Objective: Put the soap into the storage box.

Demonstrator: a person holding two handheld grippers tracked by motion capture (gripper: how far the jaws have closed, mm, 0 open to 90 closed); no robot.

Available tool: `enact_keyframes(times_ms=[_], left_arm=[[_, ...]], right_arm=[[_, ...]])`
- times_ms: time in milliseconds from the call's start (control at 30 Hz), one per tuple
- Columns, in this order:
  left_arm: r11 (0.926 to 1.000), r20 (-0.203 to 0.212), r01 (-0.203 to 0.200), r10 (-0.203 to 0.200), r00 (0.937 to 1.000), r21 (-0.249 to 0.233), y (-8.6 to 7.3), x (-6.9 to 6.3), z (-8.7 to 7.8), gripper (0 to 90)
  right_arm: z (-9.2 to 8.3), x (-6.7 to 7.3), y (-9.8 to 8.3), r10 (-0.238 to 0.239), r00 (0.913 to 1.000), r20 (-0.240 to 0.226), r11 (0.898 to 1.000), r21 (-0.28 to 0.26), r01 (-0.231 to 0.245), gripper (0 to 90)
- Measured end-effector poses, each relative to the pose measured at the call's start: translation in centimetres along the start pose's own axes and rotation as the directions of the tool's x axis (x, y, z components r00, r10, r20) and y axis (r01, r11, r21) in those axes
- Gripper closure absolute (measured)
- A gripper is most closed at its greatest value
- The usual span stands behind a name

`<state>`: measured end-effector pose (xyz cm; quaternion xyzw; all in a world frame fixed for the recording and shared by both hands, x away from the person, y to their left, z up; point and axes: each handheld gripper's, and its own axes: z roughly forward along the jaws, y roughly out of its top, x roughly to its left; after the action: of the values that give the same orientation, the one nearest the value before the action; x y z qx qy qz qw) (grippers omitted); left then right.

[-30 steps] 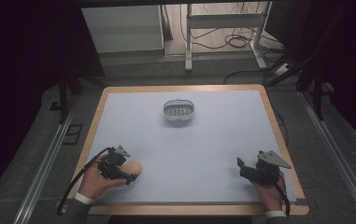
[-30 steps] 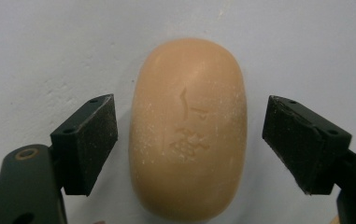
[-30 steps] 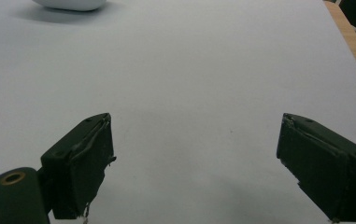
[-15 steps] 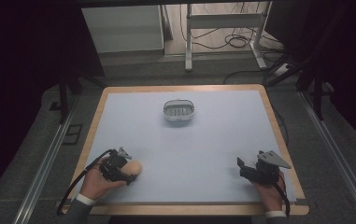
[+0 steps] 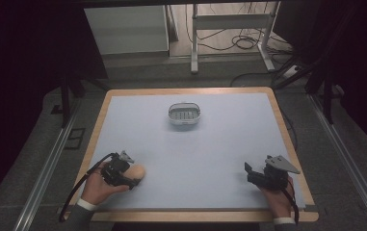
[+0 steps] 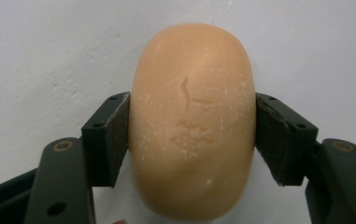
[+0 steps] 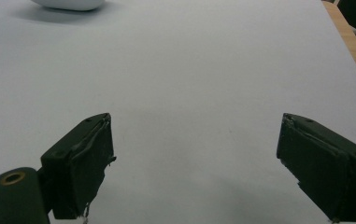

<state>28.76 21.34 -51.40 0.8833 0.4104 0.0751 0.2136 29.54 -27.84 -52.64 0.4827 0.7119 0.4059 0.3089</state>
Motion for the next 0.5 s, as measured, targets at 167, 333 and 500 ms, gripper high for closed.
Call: enact_keyframes(times_ms=[167, 333, 500], left_arm=[[1.0000, 0.002, 0.000, 0.000, 1.0000, -0.006, 0.19, 0.24, -0.34, 32.4], [0.9999, 0.009, -0.002, 0.002, 1.0000, -0.011, 0.46, 0.36, -0.49, 32.4], [0.9999, 0.006, -0.011, 0.011, 0.9999, -0.009, 0.72, 0.33, -0.67, 32.4]], right_arm=[[0.01, 0.00, 0.00, -0.001, 1.0000, 0.001, 1.000, 0.001, 0.001, 11.1], [0.00, 0.00, 0.01, 0.000, 1.0000, 0.001, 1.000, 0.002, 0.000, 11.1], [0.01, -0.01, 0.01, 0.000, 1.0000, -0.001, 1.000, 0.003, 0.000, 11.1]])
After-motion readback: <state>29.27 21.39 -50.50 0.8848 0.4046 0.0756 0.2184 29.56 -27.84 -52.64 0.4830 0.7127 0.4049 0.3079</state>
